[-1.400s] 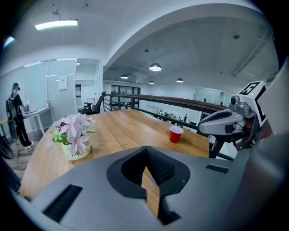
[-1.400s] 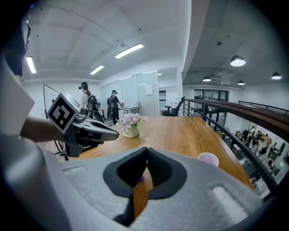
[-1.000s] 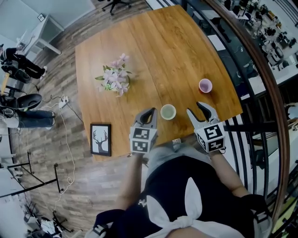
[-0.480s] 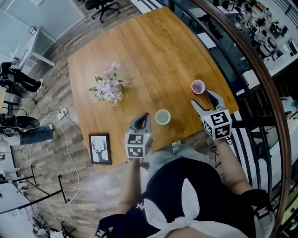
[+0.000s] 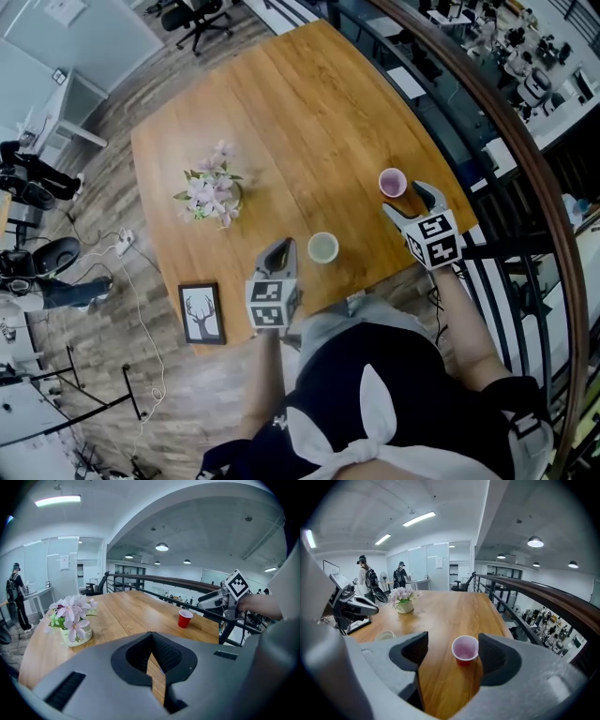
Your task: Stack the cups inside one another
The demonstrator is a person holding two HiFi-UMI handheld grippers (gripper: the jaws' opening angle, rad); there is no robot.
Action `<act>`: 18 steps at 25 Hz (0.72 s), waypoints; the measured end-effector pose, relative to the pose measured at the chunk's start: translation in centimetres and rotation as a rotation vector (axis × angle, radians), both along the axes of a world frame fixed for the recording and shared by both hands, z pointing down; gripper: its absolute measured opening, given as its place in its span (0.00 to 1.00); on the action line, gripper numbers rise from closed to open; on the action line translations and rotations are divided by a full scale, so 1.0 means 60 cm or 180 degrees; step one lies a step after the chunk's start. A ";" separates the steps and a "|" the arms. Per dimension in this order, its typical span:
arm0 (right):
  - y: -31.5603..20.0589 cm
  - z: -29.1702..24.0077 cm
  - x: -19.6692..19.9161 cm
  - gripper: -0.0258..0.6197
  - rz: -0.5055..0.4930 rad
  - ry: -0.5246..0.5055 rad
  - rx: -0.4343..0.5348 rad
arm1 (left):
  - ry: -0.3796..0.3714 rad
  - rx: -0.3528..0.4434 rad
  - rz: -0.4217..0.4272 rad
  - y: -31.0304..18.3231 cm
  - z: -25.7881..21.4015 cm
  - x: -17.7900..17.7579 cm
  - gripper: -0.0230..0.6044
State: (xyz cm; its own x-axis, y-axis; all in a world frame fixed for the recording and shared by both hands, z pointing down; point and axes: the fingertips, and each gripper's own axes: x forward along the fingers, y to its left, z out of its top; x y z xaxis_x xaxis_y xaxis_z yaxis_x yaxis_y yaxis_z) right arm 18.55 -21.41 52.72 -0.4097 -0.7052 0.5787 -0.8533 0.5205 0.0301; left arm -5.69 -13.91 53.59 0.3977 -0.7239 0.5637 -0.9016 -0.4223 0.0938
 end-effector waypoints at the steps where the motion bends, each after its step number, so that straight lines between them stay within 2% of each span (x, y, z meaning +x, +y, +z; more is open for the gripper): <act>1: -0.004 0.005 0.003 0.55 0.0006 0.0008 -0.0019 | 0.0000 -0.0008 -0.0010 0.000 0.001 -0.002 0.06; 9: -0.023 0.043 0.008 0.55 -0.0025 0.0130 -0.0129 | -0.0008 -0.0065 -0.0105 -0.002 0.012 -0.018 0.06; 12: -0.032 0.063 0.007 0.61 -0.0030 0.0158 -0.0233 | -0.0002 -0.0093 -0.0137 -0.003 0.015 -0.024 0.06; 18: -0.052 0.095 0.010 0.61 -0.0004 0.0223 -0.0311 | -0.0003 -0.0094 -0.0220 -0.004 0.018 -0.034 0.06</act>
State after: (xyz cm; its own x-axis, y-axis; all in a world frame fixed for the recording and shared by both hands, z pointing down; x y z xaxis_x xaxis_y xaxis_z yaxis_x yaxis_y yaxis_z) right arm 19.13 -24.51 58.45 -0.3667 -0.6435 0.6719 -0.8503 0.5249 0.0386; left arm -7.73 -14.13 54.65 0.3469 -0.7326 0.5856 -0.9286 -0.3562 0.1044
